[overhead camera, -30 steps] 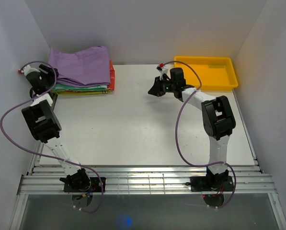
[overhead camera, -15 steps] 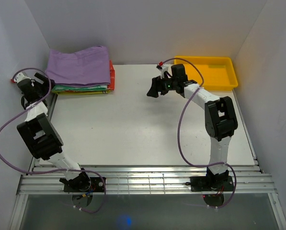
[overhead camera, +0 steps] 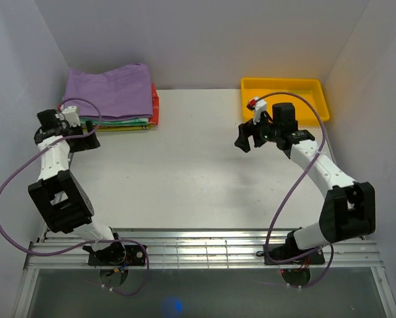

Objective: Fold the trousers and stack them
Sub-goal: Neatly place the folded trousers to the corner

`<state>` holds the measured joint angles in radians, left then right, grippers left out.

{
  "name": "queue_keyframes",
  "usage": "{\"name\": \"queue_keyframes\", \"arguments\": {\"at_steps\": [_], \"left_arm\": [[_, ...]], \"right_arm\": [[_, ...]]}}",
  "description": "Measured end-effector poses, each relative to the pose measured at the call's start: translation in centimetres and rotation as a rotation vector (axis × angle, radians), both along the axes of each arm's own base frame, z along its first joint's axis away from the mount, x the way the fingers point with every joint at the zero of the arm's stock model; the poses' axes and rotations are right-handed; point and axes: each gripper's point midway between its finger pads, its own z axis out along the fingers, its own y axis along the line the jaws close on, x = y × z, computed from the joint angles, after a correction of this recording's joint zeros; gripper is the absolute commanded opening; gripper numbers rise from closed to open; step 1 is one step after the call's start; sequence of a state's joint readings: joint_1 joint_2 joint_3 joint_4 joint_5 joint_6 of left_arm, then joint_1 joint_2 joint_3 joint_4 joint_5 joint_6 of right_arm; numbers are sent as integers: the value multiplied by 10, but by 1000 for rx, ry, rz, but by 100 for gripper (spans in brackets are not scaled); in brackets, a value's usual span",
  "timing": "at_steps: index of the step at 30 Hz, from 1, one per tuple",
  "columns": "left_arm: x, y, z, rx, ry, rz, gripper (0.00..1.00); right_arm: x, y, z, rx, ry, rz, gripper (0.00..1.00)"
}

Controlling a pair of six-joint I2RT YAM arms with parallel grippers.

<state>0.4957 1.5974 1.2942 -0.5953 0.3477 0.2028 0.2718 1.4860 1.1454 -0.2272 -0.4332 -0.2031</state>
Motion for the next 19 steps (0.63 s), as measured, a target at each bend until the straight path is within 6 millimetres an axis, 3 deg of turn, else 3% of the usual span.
{"name": "queue_keyframes", "arguments": {"at_steps": [3, 7, 10, 14, 19], "left_arm": [[-8, -71, -20, 6, 93, -202, 98], [-10, -176, -30, 1, 137, -466, 98], [-15, -234, -33, -2, 152, -599, 98], [-16, -278, -37, 8, 163, -692, 98], [-12, -294, -35, -2, 155, -703, 98]], "right_arm": [[-28, -27, -13, -58, 9, -46, 90], [-61, -60, -33, -134, 25, -107, 90], [-78, -81, -43, -178, 29, -147, 90], [-87, -99, -44, -210, 17, -188, 90], [-93, -102, -36, -211, -16, -190, 90]]}}
